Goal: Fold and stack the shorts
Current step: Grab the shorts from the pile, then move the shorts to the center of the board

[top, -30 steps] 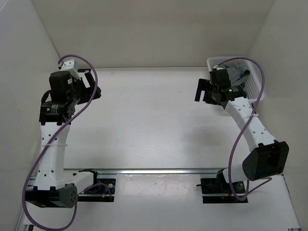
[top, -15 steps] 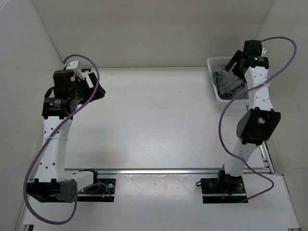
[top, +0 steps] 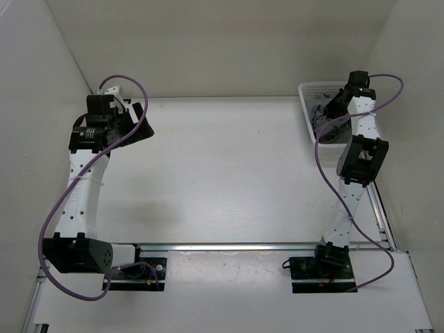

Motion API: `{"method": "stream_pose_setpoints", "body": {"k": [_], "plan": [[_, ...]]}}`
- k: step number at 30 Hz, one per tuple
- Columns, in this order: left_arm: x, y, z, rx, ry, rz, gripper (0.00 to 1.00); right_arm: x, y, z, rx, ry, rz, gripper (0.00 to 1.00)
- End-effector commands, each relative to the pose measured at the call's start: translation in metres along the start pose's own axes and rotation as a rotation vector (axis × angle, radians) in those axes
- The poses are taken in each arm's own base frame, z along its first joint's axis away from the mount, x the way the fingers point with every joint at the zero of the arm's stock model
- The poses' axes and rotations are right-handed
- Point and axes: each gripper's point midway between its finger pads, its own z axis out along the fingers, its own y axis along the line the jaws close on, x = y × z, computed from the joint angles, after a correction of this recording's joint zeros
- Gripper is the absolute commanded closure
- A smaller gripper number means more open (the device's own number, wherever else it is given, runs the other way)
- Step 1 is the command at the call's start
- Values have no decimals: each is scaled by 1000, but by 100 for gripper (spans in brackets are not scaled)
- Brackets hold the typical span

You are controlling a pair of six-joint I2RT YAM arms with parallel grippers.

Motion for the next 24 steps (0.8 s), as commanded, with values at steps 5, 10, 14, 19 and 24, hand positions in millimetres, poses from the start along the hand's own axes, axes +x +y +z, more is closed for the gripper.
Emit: {"method": "stream_pose_setpoints", "body": {"k": [5,10,14,19,24], "plan": [[-10,-6,-6,12,-19,1,0,-61,67,-118,-187,-275,-69,100],[-8,-8,-8,22,-19,-18,0,-66,79,-182,-217,-366,-129,100],[-7,-11,-17,38,-28,-35,0,-70,133,-288,-439,-492,-266,100],[-18,-10,-27,16,-60,-34,0,-29,208,-410,-747,-602,-459,100],[-48,-3,-50,-13,-122,-101,0,52,274,-497,-1052,-600,-623,100]]}}
